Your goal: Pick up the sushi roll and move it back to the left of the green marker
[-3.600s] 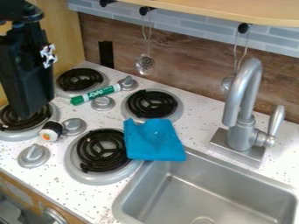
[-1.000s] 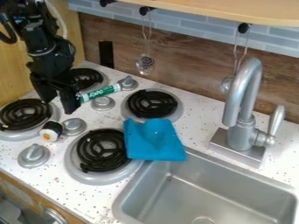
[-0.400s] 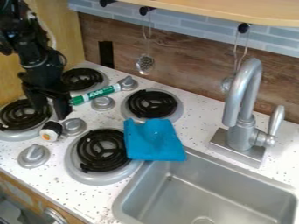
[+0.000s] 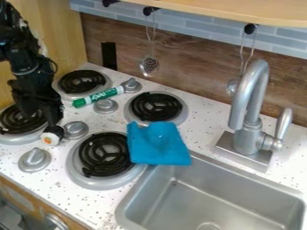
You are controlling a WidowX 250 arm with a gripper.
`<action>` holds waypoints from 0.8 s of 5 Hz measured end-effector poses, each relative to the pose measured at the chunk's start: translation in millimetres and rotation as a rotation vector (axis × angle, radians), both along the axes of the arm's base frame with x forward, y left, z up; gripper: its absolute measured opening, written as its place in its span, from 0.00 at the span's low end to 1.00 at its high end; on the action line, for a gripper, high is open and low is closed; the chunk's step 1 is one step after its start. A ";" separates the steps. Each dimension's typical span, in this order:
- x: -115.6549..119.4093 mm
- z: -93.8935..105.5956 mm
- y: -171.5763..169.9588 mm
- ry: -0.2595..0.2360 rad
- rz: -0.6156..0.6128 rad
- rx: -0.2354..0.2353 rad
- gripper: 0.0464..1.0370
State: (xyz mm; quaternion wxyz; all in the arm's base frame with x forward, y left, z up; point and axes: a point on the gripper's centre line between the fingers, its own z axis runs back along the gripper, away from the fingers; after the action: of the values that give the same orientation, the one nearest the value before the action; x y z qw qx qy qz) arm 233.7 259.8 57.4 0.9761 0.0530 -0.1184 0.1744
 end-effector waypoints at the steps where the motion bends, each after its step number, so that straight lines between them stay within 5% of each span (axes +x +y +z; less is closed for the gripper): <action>1: 0.5 -9.3 2.4 0.015 -0.002 -0.030 0.96; 3: -3.4 -22.6 7.2 0.055 -0.004 -0.011 0.96; 4: -3.0 -31.7 5.2 0.064 -0.021 -0.037 0.96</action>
State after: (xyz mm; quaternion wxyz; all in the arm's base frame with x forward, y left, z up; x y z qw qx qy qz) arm 230.7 265.0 25.7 0.9820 0.0392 -0.0844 0.1644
